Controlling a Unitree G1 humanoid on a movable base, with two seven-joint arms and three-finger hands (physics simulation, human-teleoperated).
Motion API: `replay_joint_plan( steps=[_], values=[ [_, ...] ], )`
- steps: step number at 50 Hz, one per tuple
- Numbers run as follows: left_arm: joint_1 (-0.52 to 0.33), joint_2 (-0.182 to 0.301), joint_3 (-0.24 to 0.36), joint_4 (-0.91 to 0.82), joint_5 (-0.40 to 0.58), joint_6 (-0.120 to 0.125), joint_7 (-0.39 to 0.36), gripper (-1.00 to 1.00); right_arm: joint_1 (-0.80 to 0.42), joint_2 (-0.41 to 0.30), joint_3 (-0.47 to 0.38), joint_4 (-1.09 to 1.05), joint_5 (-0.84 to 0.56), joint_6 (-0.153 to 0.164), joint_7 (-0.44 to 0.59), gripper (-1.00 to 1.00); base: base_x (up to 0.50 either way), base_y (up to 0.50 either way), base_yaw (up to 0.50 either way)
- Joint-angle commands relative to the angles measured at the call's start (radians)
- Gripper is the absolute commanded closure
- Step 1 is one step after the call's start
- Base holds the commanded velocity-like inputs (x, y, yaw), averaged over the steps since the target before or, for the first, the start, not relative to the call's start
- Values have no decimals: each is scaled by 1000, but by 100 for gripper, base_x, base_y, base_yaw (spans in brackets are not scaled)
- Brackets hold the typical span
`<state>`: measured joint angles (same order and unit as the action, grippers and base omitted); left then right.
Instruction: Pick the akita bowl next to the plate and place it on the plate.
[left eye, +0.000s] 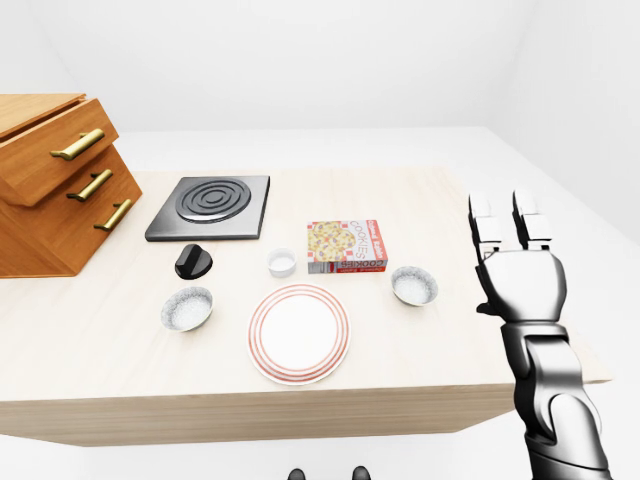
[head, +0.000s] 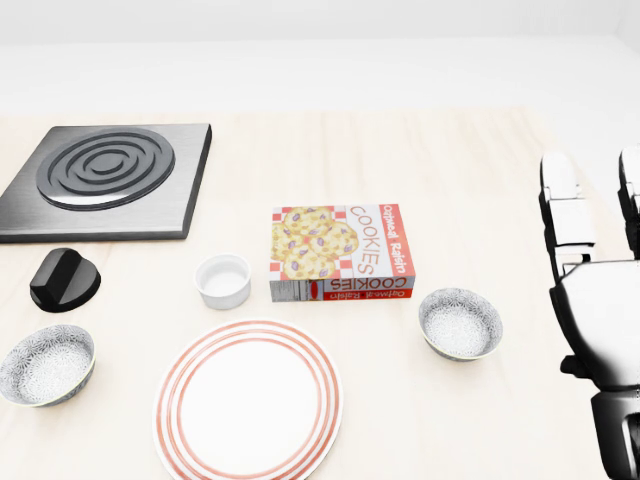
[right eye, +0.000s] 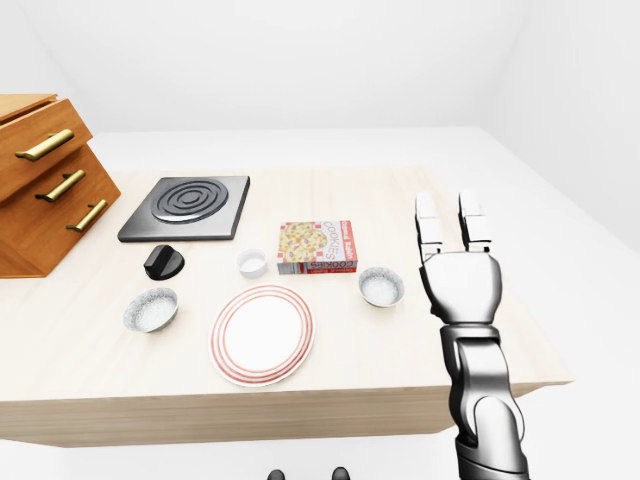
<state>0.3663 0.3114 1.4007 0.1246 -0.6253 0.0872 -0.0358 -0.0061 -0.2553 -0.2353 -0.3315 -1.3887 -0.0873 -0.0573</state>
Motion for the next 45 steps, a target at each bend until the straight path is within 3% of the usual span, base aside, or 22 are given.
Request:
replay_joint_plan(
  steps=[1, 15, 31, 45],
  values=[
    [-5, 1, -12, 15, 5, -9, -1, -100, 8, 23, 49, 9, -112, 0, -68, -100, 0, 0, 0],
    [-1, 4, -21, 31, 0, -23, -2, -100, 12, 43, 117, 56, -138, 0, -86, -100, 0, 0, 0],
    [1, 3, -23, 33, -9, -20, -1, -100, -38, 42, 181, 181, -192, 0, -164, -100, 0, 0, 0],
    [3, 5, -29, 56, -12, -35, -7, -100, -82, 41, 207, 286, -174, 0, -235, -100, 0, 0, 0]
  ],
)
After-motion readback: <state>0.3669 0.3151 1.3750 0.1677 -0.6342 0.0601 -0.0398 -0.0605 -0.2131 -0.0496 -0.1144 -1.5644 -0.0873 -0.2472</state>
